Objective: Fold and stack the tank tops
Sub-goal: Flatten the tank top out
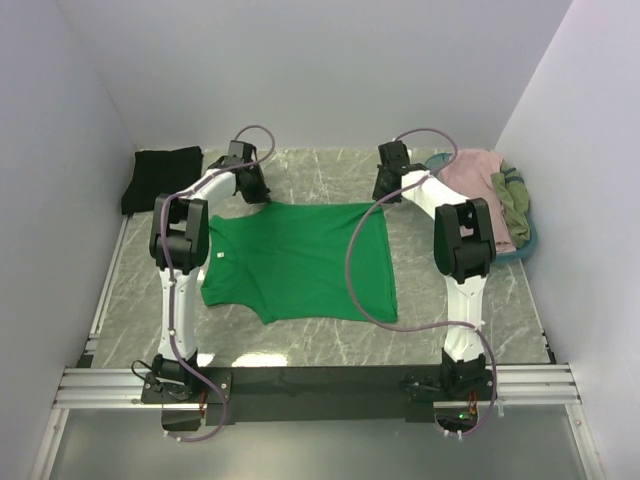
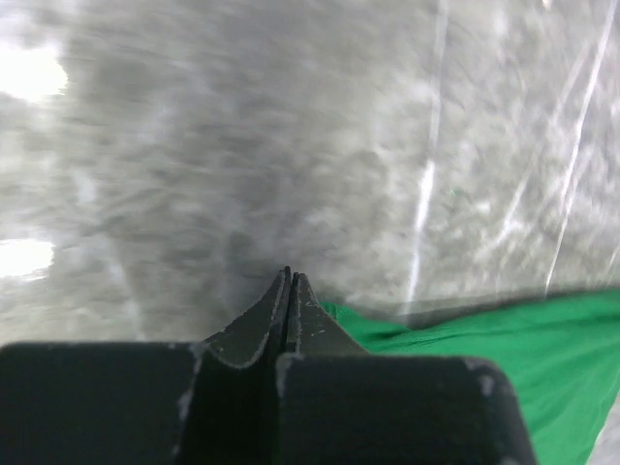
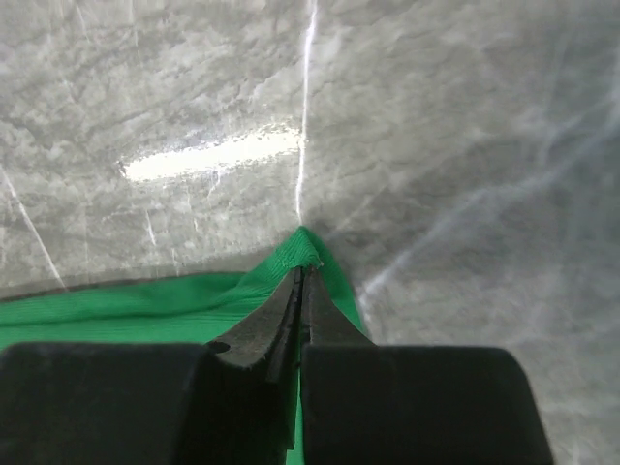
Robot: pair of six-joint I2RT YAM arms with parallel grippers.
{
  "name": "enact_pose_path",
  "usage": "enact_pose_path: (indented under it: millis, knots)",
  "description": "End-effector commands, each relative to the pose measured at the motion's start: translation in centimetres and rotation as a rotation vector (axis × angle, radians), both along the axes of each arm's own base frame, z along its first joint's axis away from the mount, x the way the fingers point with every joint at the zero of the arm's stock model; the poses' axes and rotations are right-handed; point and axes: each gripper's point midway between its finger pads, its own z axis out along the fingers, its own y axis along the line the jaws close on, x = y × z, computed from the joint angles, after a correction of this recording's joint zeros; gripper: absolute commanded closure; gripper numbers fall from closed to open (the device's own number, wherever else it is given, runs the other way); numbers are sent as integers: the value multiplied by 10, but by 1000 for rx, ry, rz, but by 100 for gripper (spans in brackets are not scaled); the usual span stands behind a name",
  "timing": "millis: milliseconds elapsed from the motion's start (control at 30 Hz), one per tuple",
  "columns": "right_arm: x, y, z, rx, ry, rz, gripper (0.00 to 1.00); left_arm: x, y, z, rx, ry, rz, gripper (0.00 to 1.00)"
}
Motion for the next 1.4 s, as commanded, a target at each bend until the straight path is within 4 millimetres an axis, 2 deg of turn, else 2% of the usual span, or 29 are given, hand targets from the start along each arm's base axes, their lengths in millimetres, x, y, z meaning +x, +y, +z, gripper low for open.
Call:
enact_pose_path:
  millis: [0,200,267,300,333,367,400,433,467,500,600,633,700,733,767,800,833,867,900,933,967,1000,1067,1100,1133,1200,1233,1367]
  knots:
    - [16,-20,52,-25,-155,-78,100,27,23,47,-18,-148,133,99]
    - [21,-33,55,-58,-191,-129,100,38,44,58,-10,-195,223,99]
    - [23,-33,49,-57,-182,-128,100,42,43,61,-23,-211,216,99]
    - [27,-32,52,-54,-187,-127,100,42,41,55,-30,-196,205,99]
    - [29,-30,44,-55,-175,-122,93,47,39,59,-36,-205,201,99]
    - [30,-30,43,-54,-168,-118,91,49,38,56,-37,-202,197,99]
    - [36,-28,48,-49,-182,-115,82,49,36,49,-46,-190,189,99]
    - [38,-28,42,-53,-171,-113,77,52,35,50,-51,-195,188,99]
    - [42,-27,46,-47,-183,-116,72,52,34,46,-54,-191,188,99]
    - [44,-28,46,-48,-183,-117,62,53,33,46,-61,-194,183,99]
    - [44,-29,45,-45,-179,-124,54,57,30,42,-73,-200,180,99]
    - [43,-29,52,-37,-188,-123,54,58,30,43,-76,-202,178,99]
    - [30,-24,50,-19,-177,-108,54,59,30,39,-73,-197,179,99]
    - [24,-18,65,11,-197,-91,54,61,30,40,-73,-200,182,99]
    - [10,-17,54,9,-160,-85,55,62,30,40,-75,-200,182,99]
    - [0,-14,64,23,-168,-86,55,62,30,39,-73,-201,182,99]
    - [-10,-5,63,36,-157,-64,56,63,32,39,-66,-203,192,99]
    - [-30,-4,45,37,-110,-64,57,63,31,39,-65,-202,192,99]
    - [-40,-2,56,50,-130,-57,58,62,31,38,-64,-200,192,99]
    - [-47,6,54,63,-137,-39,58,62,31,38,-66,-201,193,99]
    - [-61,4,41,53,-109,-38,58,62,33,36,-59,-198,200,99]
    - [-68,5,44,47,-110,-35,58,63,33,37,-59,-198,202,99]
    - [-85,8,34,33,-75,-16,58,63,32,38,-59,-204,204,99]
    - [-90,10,37,38,-82,-8,59,63,33,37,-56,-203,209,99]
    - [-103,11,28,34,-61,2,59,63,34,36,-57,-204,215,99]
    - [-114,18,30,29,-69,16,59,64,35,38,-55,-209,220,99]
    - [-122,16,24,16,-55,13,59,63,35,37,-53,-207,226,99]
    - [-131,11,6,-24,-15,-10,59,64,35,37,-61,-209,229,99]
